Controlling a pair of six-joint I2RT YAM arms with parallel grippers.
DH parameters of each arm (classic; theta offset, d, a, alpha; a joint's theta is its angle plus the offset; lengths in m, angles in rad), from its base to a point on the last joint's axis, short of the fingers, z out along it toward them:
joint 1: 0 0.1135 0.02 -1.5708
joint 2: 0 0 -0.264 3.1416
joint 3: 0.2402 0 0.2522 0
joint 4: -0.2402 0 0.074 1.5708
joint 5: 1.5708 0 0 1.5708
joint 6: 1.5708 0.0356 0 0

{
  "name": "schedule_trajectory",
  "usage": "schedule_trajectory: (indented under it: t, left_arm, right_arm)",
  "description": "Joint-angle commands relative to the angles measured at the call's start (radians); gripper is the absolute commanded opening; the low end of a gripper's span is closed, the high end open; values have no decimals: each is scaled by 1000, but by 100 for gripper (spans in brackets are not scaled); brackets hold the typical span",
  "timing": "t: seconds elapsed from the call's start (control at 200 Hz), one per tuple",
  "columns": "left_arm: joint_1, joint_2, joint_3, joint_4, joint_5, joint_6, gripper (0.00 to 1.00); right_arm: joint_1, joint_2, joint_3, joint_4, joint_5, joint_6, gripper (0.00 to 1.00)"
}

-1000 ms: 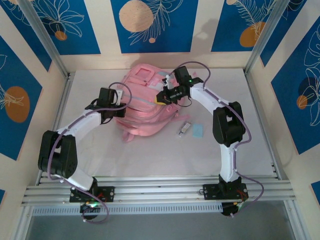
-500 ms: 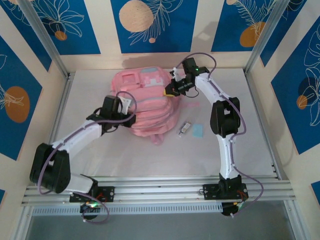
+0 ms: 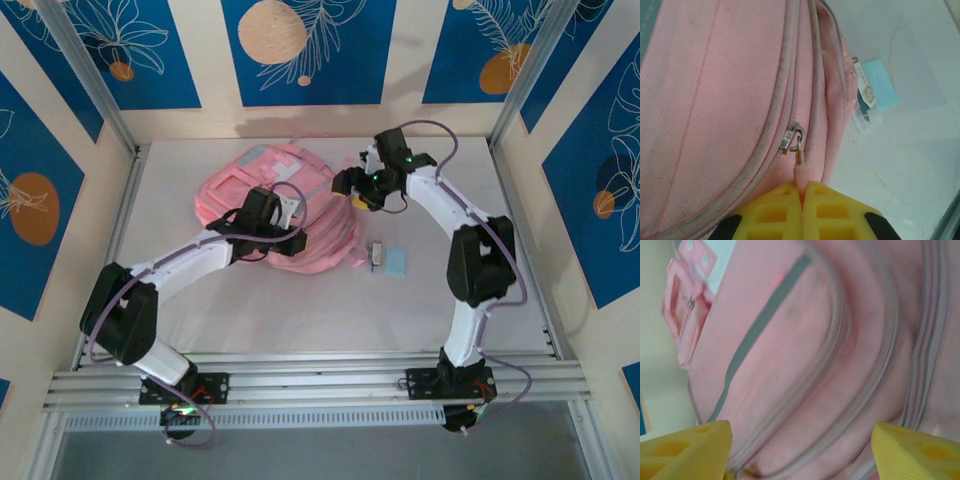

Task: Pack the student bag
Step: Unzip the student bag at the center of the table, then pick up the loose stationery at the center of the table.

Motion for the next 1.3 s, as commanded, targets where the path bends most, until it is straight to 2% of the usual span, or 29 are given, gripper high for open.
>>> schedule_trajectory:
  t: [0.0,0.17,0.26,0.295,0.37,0.47,0.545,0.655,0.765,0.845,0.895,0.91,0.945,0.955,0.98,1.03,1.105,1.255,1.295]
  left_arm:
    - [-16,22,45,3,23,30,0]
    - [-27,11,22,-58,-2,84,0]
    - [-26,-7,-7,-72,-14,97,0]
    - [-26,-15,-17,-78,-25,102,0]
    - [-27,-37,-38,-103,-107,99,0]
    - [-4,-63,-52,-213,-357,42,0]
    - [53,-92,-84,-269,-467,-4,0]
    - [169,-149,-134,-279,-501,-48,0]
    - [216,-183,-147,-243,-571,-48,0]
    - [220,-184,-126,-220,-552,-50,16]
    - [220,-181,-112,-200,-493,-46,38]
    - [219,-180,-108,-194,-470,-43,43]
    - [217,-179,-100,-182,-423,-30,58]
    - [215,-179,-97,-181,-414,-27,60]
    - [208,-180,-90,-175,-391,-14,75]
    - [185,-186,-81,-161,-372,21,90]
    - [134,-201,-70,-134,-377,87,93]
    - [55,-184,-47,-70,-389,200,91]
    - [43,-161,-29,-69,-419,211,90]
  right_arm:
    - [40,-58,-131,135,-45,140,75]
    - [95,-15,-180,351,-83,289,74]
    - [129,46,-130,385,-60,337,68]
    - [138,69,-111,395,-54,344,53]
    - [140,103,-96,404,-29,359,0]
    - [120,97,-141,454,-15,383,0]
    - [112,86,-158,467,-23,383,0]
    - [124,78,-147,450,-30,354,0]
    - [143,90,-124,452,-78,338,0]
    - [154,96,-103,451,-124,316,0]
    - [159,90,-91,426,-138,289,20]
    - [160,86,-88,416,-138,281,33]
    - [161,71,-82,382,-135,256,51]
    - [161,65,-81,371,-132,248,55]
    - [158,51,-81,345,-123,227,61]
    - [155,19,-85,288,-96,184,71]
    - [143,-35,-90,176,-26,107,84]
    - [100,-126,-115,-36,173,3,99]
    - [78,-152,-139,-64,214,-3,100]
